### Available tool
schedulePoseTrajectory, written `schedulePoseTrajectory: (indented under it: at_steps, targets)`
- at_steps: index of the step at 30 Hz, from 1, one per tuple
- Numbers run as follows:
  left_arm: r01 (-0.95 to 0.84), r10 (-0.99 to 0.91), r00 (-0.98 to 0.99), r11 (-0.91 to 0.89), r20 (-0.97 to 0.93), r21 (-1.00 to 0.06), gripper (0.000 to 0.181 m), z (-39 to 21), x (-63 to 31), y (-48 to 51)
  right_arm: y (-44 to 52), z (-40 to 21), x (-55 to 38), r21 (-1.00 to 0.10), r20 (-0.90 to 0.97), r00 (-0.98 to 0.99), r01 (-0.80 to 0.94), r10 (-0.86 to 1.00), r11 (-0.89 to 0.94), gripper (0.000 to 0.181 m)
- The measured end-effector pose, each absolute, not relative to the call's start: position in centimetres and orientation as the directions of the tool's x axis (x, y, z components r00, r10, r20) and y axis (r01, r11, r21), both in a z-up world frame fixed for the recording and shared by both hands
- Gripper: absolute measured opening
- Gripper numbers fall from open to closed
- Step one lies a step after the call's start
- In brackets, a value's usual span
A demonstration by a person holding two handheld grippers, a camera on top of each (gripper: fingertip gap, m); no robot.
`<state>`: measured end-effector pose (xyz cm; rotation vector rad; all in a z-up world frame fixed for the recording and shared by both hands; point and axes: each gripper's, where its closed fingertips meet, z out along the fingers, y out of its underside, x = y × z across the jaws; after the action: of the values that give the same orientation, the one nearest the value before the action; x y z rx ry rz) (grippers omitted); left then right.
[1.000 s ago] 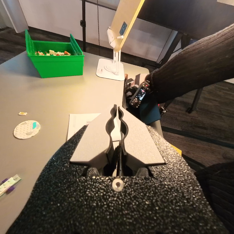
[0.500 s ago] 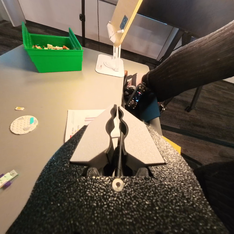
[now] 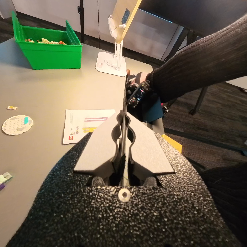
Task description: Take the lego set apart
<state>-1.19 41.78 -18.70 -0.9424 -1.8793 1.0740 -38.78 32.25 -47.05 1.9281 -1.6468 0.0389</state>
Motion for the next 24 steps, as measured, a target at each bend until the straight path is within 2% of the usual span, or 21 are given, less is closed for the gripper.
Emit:
schedulePoseTrajectory:
  at_steps: [1, 4, 11, 17, 19, 21, 24]
  targets:
    - [0.219, 0.865, -0.435, 0.372, 0.251, -0.902, 0.0, -18.6, -1.3, 41.9, 32.1, -46.7, -38.8, 0.417, 0.405, 0.233, -0.908, -0.884, -0.048, 0.0]
    - [0.208, 0.869, -0.423, 0.369, 0.257, -0.906, 0.0, -18.3, -1.6, 42.2, 31.8, -45.7, -38.3, 0.393, 0.459, 0.215, -0.919, -0.862, -0.019, 0.0]
    - [0.22, 0.892, -0.387, 0.336, 0.234, -0.916, 0.0, -17.3, -2.8, 43.8, 31.2, -44.4, -38.5, 0.454, 0.513, 0.263, -0.891, -0.817, -0.002, 0.002]
    - [0.223, 0.896, -0.386, 0.321, 0.219, -0.921, 0.0, -16.2, -3.2, 44.8, 32.8, -42.2, -38.7, 0.383, 0.521, 0.097, -0.914, -0.848, 0.131, 0.0]
    - [0.215, 0.9, -0.384, 0.303, 0.205, -0.929, 0.0, -15.2, -3.5, 45.2, 33.2, -40.2, -37.8, 0.274, 0.584, -0.051, -0.927, -0.81, 0.256, 0.0]
    - [0.207, 0.908, -0.377, 0.276, 0.184, -0.938, 0.0, -13.9, -4.1, 45.6, 34.0, -37.9, -35.9, 0.106, 0.621, -0.253, -0.911, -0.742, 0.399, 0.0]
    - [0.205, 0.926, -0.349, 0.227, 0.146, -0.952, 0.0, -11.7, -5.7, 46.6, 36.8, -34.2, -32.0, -0.131, 0.566, -0.528, -0.816, -0.634, 0.563, 0.0]
